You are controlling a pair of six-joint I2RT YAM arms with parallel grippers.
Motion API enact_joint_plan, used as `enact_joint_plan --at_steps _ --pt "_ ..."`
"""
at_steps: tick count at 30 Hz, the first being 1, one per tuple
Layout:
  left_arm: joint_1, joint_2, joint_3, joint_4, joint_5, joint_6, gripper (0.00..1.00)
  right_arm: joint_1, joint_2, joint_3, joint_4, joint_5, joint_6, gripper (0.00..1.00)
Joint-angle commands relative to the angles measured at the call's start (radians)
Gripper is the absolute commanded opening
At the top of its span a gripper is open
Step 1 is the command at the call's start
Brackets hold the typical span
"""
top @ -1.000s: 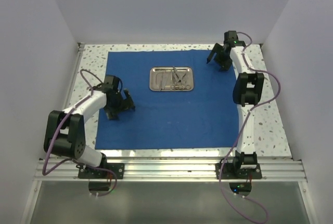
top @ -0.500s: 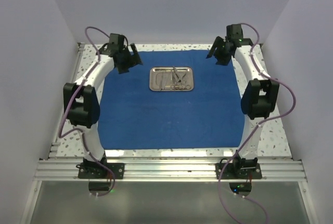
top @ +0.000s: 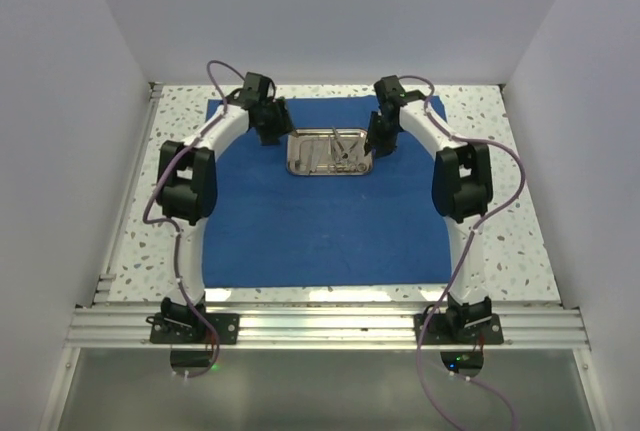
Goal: Open and lay out the surgical kit
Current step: Move the container from the surgical kit.
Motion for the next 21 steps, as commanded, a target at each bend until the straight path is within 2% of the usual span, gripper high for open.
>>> enact_joint_plan --at_steps 1,7,11,21 --pt "-0.008 0.015 0.077 0.008 0.016 0.028 0.61 -0.023 0.033 0.086 -0.094 0.109 -0.027 0.36" --pt "-0.009 0.038 0.092 -0.004 0.016 0.042 0.59 -0.025 0.096 0.149 -0.127 0.146 -0.039 0.42" --pt "-0.009 0.047 0.098 -0.018 0.001 0.057 0.56 -0.022 0.116 0.155 -0.117 0.131 -0.036 0.41" --pt "-0.034 0.063 0.090 -0.048 -0.060 0.099 0.41 0.014 0.169 0.223 -0.143 0.149 -0.038 0.39"
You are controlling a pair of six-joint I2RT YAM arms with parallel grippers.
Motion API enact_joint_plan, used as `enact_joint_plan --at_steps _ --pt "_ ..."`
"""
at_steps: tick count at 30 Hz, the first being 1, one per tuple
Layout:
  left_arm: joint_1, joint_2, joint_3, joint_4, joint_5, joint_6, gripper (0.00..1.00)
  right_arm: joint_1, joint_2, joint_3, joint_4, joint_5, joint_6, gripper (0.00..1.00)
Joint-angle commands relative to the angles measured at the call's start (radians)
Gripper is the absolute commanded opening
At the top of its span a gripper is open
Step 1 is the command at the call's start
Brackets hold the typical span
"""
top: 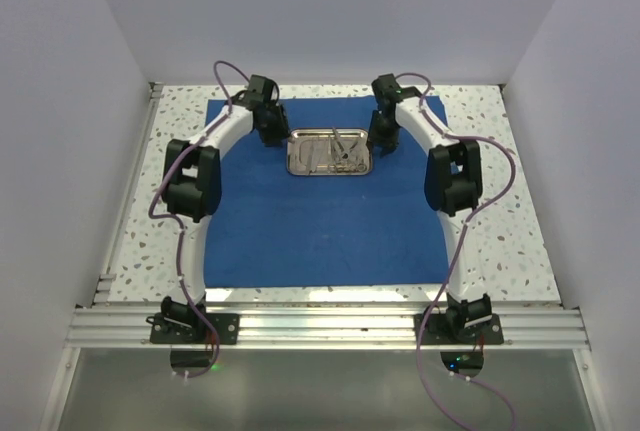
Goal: Open and lay out the surgical kit
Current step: Move the container from the surgical kit.
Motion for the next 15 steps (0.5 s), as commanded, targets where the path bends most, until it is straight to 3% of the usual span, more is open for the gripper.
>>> enact_joint_plan --at_steps 1,5,9,11,12,13,15 --pt "-0.019 0.014 0.030 -0.018 -0.030 0.044 0.40 0.025 0.026 0.043 -0.039 0.020 -0.014 0.38" --pt "-0.036 0.037 0.028 -0.037 -0.044 0.056 0.38 0.032 0.043 0.040 -0.052 0.034 -0.019 0.36" --pt "-0.046 0.043 0.002 -0.035 -0.053 0.067 0.28 0.037 0.049 0.023 -0.055 0.051 -0.031 0.31" --pt "-0.050 0.043 -0.012 -0.034 -0.054 0.071 0.19 0.039 0.052 0.012 -0.055 0.055 -0.037 0.20" --pt "-0.050 0.043 -0.013 -0.034 -0.058 0.075 0.06 0.040 0.051 0.009 -0.055 0.057 -0.040 0.13" --pt "-0.050 0.043 -0.013 -0.032 -0.059 0.076 0.00 0.039 0.051 0.006 -0.058 0.057 -0.042 0.08" --pt "-0.050 0.040 -0.013 -0.034 -0.058 0.082 0.00 0.040 0.054 0.006 -0.061 0.065 -0.045 0.00"
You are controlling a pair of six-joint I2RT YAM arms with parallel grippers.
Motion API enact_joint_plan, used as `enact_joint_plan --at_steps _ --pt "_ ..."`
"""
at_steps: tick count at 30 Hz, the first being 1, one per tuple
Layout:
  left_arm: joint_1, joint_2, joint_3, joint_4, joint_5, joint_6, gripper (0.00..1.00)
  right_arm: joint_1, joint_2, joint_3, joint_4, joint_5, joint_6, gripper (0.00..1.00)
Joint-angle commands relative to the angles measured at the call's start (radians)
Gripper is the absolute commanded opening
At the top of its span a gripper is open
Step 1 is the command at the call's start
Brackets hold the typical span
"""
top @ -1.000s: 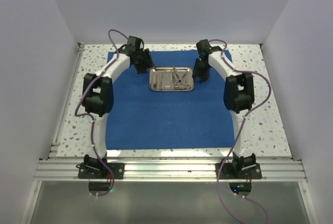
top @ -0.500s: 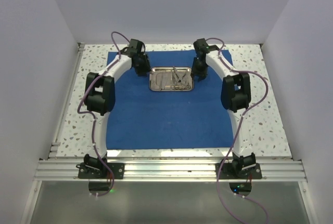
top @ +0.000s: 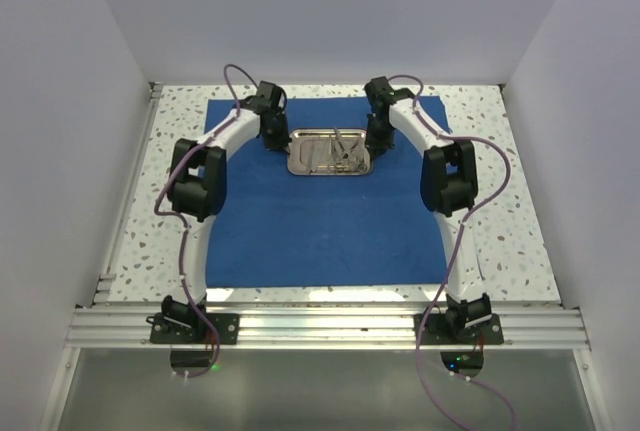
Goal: Open and lay out the surgical kit
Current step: Move the container from the surgical kit.
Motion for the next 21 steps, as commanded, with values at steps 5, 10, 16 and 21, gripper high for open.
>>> enact_joint_plan --at_steps 5,10,16,21 --pt "-0.016 -0.005 0.013 -0.012 0.016 0.038 0.00 0.005 0.020 0.031 -0.062 0.040 -0.029 0.00" --pt "-0.016 -0.034 0.040 -0.029 0.028 0.049 0.00 0.011 -0.036 0.045 -0.074 0.043 -0.036 0.00" --pt "-0.026 -0.098 0.010 -0.063 0.031 0.057 0.00 0.025 -0.144 -0.035 -0.068 0.016 -0.033 0.00" --pt "-0.065 -0.201 -0.120 -0.040 0.014 0.054 0.00 0.053 -0.247 -0.207 -0.030 0.013 -0.020 0.00"
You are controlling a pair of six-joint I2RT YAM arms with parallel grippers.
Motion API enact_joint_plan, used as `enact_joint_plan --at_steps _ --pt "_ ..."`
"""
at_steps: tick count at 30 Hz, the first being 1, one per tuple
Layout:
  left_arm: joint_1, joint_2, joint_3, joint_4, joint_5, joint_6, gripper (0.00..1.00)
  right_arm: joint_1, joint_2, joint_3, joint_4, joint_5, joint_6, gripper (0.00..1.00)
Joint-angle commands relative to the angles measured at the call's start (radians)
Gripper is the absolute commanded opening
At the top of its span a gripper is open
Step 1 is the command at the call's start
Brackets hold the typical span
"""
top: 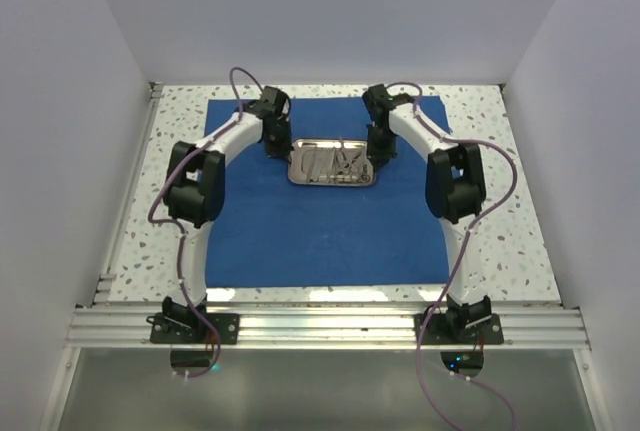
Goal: Open and lay out the surgical kit
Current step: Move the container from the surgical kit.
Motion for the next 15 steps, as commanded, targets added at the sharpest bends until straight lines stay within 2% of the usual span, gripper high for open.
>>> enact_joint_plan --at_steps 1,6,15 --pt "-0.042 -0.170 -0.102 0.002 0.015 0.013 0.00 0.028 -0.169 -0.111 0.003 -0.003 0.006 0.00" --pt "-0.083 -0.272 -0.246 0.021 0.009 -0.011 0.00 0.057 -0.268 -0.274 0.029 -0.011 0.020 0.00" --pt "-0.132 -0.509 -0.599 0.102 0.002 -0.065 0.00 0.120 -0.476 -0.610 0.086 -0.012 0.062 0.00"
